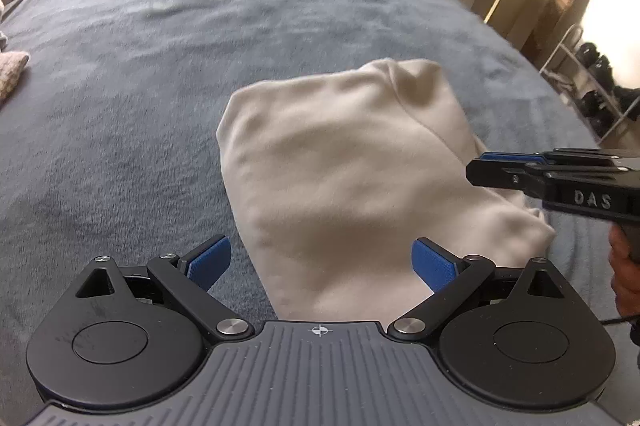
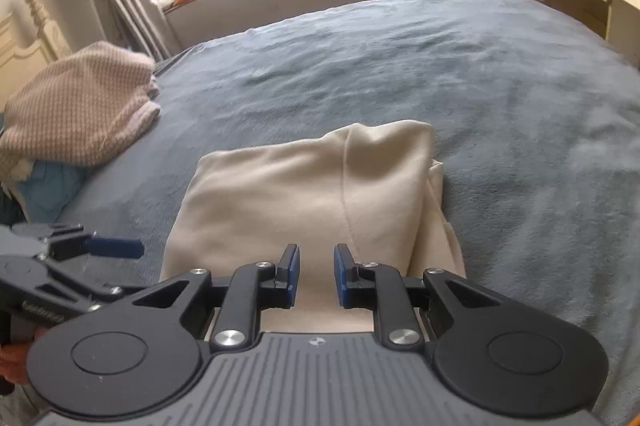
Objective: Fold clothes
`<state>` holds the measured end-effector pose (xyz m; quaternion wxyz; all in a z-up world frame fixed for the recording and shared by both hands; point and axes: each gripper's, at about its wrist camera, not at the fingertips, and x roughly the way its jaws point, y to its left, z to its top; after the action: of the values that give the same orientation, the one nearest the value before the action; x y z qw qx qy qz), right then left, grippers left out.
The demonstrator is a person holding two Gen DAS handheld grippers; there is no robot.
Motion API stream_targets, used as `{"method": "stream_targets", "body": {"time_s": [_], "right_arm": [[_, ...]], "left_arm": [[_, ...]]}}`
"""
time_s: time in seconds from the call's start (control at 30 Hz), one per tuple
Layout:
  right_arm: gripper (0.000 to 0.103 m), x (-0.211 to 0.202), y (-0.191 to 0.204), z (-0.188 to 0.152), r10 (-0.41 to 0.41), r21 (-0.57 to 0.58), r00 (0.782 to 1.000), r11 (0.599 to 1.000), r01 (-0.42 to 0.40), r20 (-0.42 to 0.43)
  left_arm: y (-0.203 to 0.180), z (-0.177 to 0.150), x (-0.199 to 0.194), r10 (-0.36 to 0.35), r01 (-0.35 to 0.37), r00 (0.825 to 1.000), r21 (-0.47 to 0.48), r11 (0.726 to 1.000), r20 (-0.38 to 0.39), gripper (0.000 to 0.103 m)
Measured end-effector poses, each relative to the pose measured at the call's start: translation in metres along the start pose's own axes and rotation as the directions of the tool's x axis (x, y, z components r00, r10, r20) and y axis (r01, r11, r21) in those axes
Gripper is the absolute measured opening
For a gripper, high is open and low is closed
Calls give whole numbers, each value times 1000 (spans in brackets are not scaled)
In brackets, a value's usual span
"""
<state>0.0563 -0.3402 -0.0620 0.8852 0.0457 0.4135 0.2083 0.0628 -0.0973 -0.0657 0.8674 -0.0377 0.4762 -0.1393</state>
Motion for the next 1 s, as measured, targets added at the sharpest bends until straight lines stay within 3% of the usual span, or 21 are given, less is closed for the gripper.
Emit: {"method": "stream_targets", "body": {"time_s": [0.3, 1.0], "right_arm": [[20, 3, 23, -14, -7, -99, 1000, 995, 5, -15], [20, 19, 25, -27, -39, -114, 997, 993, 31, -71]], "left_arm": [[-9, -7, 7, 39, -38, 998, 24, 999, -42, 99], [-6, -14, 18, 66, -68, 991, -15, 998, -118, 101]]}}
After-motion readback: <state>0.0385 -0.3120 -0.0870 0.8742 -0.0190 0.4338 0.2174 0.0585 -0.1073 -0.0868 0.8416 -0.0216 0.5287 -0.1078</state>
